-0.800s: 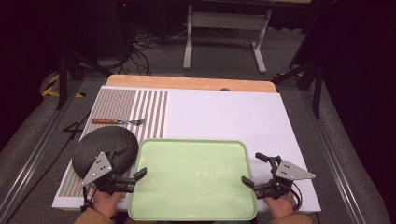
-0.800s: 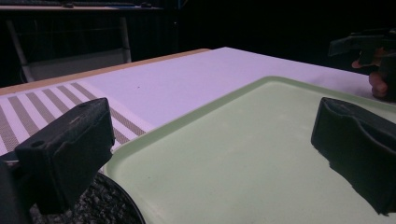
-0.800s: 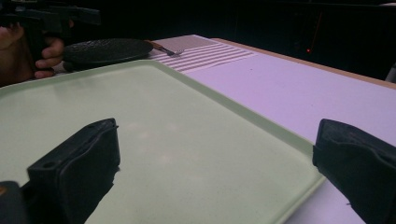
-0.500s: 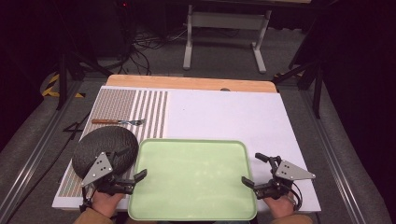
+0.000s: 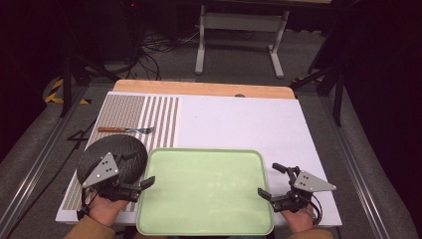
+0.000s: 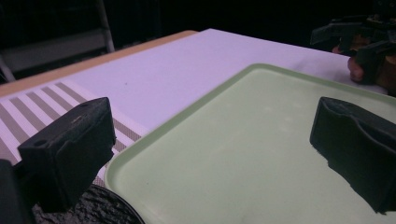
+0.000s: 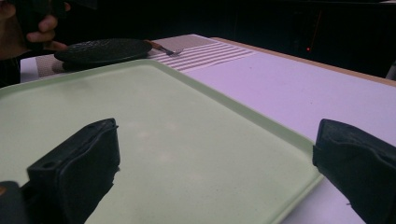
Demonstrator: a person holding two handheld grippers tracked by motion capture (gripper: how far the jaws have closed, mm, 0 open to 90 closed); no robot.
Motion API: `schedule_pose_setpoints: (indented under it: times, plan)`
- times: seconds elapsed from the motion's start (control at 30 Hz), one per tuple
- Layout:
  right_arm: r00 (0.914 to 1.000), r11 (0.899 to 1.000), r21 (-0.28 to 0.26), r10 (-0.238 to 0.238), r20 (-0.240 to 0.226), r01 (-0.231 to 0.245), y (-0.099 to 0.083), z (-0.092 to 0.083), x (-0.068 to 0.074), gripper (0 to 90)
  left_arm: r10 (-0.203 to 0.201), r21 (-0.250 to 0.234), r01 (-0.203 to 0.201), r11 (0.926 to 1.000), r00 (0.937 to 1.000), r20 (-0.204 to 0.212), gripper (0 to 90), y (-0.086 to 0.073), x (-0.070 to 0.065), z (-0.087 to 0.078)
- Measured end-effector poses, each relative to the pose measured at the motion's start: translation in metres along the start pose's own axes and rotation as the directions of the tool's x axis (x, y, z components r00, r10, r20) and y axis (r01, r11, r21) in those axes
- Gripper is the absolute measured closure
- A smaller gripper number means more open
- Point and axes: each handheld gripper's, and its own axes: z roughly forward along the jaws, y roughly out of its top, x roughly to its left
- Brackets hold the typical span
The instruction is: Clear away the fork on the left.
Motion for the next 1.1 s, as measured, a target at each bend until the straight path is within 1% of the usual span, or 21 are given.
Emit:
schedule_pose_setpoints:
  times: [0.1, 0.13, 0.17, 0.2, 0.27, 0.3, 0.33, 0.37, 0.4, 0.43, 0.53, 0.6, 0.67, 0.73, 0.77, 0.83, 0.9, 1.0, 1.03, 1.07, 1.1]
  plan:
    - [1.0, 1.0, -0.002, 0.002, 0.002, -0.002, 0.0, 0.0, -0.001, 1.3, 0.02, 0.013, -0.02, 0.9997, 0.9998, 0.01, 0.8, 0.008, 0.009, 0.0]
    - [1.0, 1.0, -0.003, 0.002, 0.002, -0.002, 0.0, -0.001, -0.001, 1.3, 0.017, 0.035, -0.018, 0.9992, 0.9995, 0.025, 0.8, 0.01, 0.013, 0.0]
    - [1.0, 1.0, -0.004, 0.003, 0.001, -0.003, 0.0, -0.001, -0.001, 1.3, 0.017, 0.035, -0.018, 0.9992, 0.9995, 0.025, 0.7, 0.01, 0.013, 0.0]
    - [1.0, 1.0, -0.004, 0.003, 0.001, -0.003, 0.0, -0.001, -0.001, 1.3, 0.013, 0.054, -0.015, 0.9984, 0.9993, 0.035, 0.7, 0.014, 0.017, 0.001]
    - [1.0, 1.0, -0.007, 0.008, 0.003, -0.008, -0.001, -0.002, -0.002, 1.2, 0.047, 0.086, -0.049, 0.9951, 0.9984, 0.031, 2.2, 0.02, 0.022, 0.0]
    - [1.0, 1.0, -0.007, 0.008, 0.003, -0.008, -0.001, -0.002, -0.002, 1.2, 0.047, 0.086, -0.049, 0.9951, 0.9984, 0.031, 2.8, 0.02, 0.022, 0.0]
    - [0.9999, 1.0, -0.008, 0.012, 0.003, -0.012, -0.001, -0.002, -0.002, 1.1, 0.056, 0.103, -0.06, 0.9928, 0.9977, 0.038, 3.1, 0.022, 0.024, 0.0]
    - [0.9999, 1.0, -0.008, 0.012, 0.003, -0.012, -0.001, -0.002, -0.002, 1.1, 0.059, 0.117, -0.065, 0.991, 0.9966, 0.058, 3.1, 0.024, 0.026, 0.001]
    - [0.9999, 1.0, -0.007, 0.012, 0.004, -0.012, -0.001, -0.002, -0.003, 1.2, 0.079, 0.143, -0.088, 0.9857, 0.9943, 0.072, 4.0, 0.028, 0.028, 0.002]
    - [0.9999, 1.0, -0.006, 0.012, 0.005, -0.012, -0.002, -0.002, -0.003, 1.1, 0.079, 0.143, -0.088, 0.9857, 0.9943, 0.072, 4.5, 0.028, 0.028, 0.002]
    - [0.9999, 1.0, -0.004, 0.012, 0.005, -0.012, -0.002, -0.002, -0.003, 1.1, 0.096, 0.174, -0.109, 0.9787, 0.9916, 0.087, 6.3, 0.033, 0.032, 0.004]
    - [0.9999, 1.0, -0.003, 0.013, 0.006, -0.013, -0.002, -0.002, -0.003, 1.1, 0.093, 0.196, -0.113, 0.9741, 0.9894, 0.112, 7.6, 0.038, 0.037, 0.006]
    - [0.9999, 1.0, -0.001, 0.014, 0.007, -0.014, -0.002, -0.002, -0.003, 1.2, 0.093, 0.201, -0.115, 0.9729, 0.989, 0.115, 8.1, 0.04, 0.039, 0.007]
    - [0.9999, 1.0, 0.0, 0.014, 0.008, -0.014, -0.002, -0.002, -0.003, 1.1, 0.099, 0.227, -0.125, 0.9658, 0.9873, 0.124, 8.5, 0.046, 0.044, 0.009]
    - [0.9999, 1.0, 0.0, 0.014, 0.008, -0.014, -0.002, -0.002, -0.003, 1.1, 0.099, 0.227, -0.125, 0.9658, 0.9873, 0.124, 8.8, 0.046, 0.044, 0.009]
    - [0.9999, 1.0, 0.0, 0.015, 0.007, -0.015, -0.002, -0.002, -0.003, 1.1, 0.096, 0.252, -0.128, 0.9591, 0.9861, 0.136, 9.3, 0.052, 0.05, 0.012]
    - [0.9998, 1.0, 0.0, 0.018, 0.006, -0.018, -0.002, -0.002, -0.003, 1.1, 0.108, 0.274, -0.142, 0.9511, 0.985, 0.134, 9.5, 0.056, 0.056, 0.014]
    - [0.9998, 1.0, 0.003, 0.017, 0.003, -0.017, -0.002, -0.001, -0.004, 1.1, 0.109, 0.293, -0.143, 0.9453, 0.9855, 0.13, 10.6, 0.063, 0.064, 0.016]
    - [0.9998, 1.0, 0.002, 0.018, 0.001, -0.018, -0.002, -0.001, -0.004, 1.1, 0.115, 0.305, -0.149, 0.9406, 0.9851, 0.128, 11.4, 0.068, 0.069, 0.017]
    - [0.9998, 1.0, 0.002, 0.018, 0.001, -0.018, -0.002, -0.001, -0.004, 1.1, 0.115, 0.305, -0.149, 0.9406, 0.9851, 0.128, 11.7, 0.068, 0.069, 0.017]
    - [0.9998, 1.0, 0.002, 0.019, 0.0, -0.019, -0.002, -0.001, -0.004, 1.2, 0.119, 0.314, -0.153, 0.9372, 0.9849, 0.126, 11.7, 0.072, 0.072, 0.018]
